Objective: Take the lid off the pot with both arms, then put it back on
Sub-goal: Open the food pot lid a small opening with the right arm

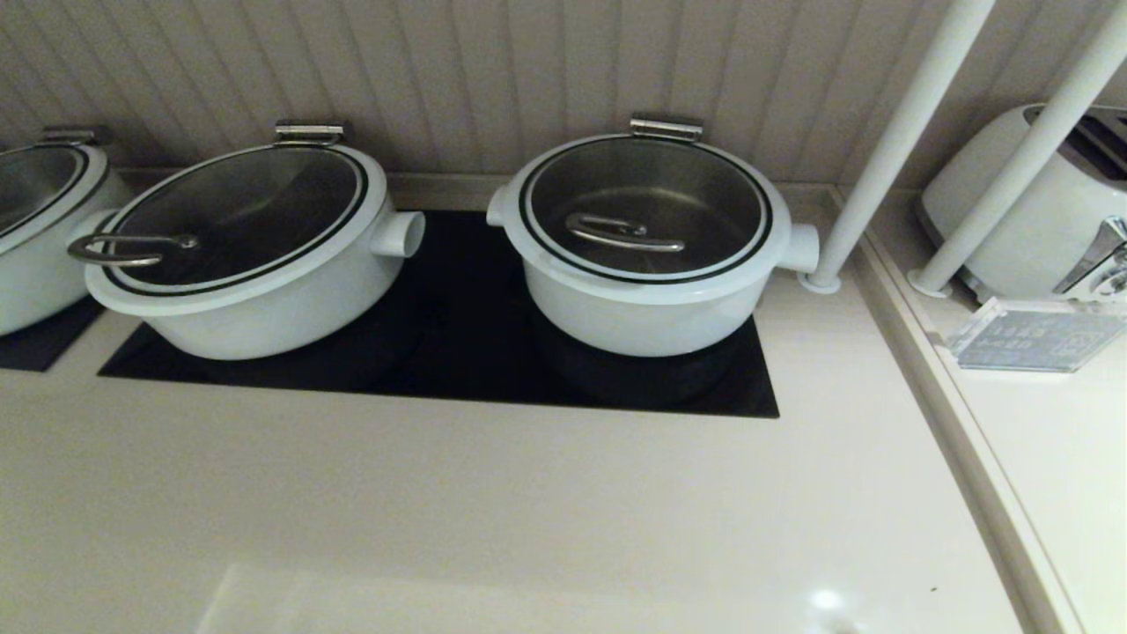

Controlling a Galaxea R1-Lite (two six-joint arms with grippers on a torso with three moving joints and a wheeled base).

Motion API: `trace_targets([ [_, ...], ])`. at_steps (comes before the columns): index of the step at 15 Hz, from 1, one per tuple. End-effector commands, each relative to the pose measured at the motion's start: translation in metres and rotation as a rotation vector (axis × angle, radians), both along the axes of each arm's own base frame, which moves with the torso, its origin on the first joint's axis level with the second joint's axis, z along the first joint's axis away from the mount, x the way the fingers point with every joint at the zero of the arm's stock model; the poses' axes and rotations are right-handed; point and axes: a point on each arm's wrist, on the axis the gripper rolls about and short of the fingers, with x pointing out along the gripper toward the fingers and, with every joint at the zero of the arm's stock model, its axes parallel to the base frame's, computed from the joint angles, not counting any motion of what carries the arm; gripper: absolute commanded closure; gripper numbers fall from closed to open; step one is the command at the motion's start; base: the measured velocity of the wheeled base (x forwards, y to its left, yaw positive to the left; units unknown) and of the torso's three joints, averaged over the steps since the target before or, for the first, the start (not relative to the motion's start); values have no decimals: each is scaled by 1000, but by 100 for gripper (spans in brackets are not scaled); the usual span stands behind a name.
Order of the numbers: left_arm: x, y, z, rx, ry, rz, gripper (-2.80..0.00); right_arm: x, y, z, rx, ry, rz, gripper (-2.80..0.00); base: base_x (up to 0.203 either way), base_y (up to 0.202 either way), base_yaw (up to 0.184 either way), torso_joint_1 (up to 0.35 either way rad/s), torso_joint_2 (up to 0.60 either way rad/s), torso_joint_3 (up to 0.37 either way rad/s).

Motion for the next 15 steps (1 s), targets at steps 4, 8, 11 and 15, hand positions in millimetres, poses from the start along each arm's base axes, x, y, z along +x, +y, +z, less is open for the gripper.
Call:
trace_targets([
  [4, 0, 0, 0, -2, 1, 0, 0, 84, 8, 18, -35, 150, 232, 0, 0, 0, 0, 0, 0, 0],
  [8, 0, 0, 0, -2, 1, 1, 0, 144, 39, 28, -50, 167, 423, 0, 0, 0, 0, 0, 0, 0],
  [11, 0, 0, 0, -2, 1, -1, 0, 177, 77, 30, -63, 136, 518, 0, 0, 0, 0, 0, 0, 0],
  [15, 0, 0, 0, -2, 2, -1, 0, 211, 111, 36, -58, 86, 525, 0, 0, 0, 0, 0, 0, 0],
])
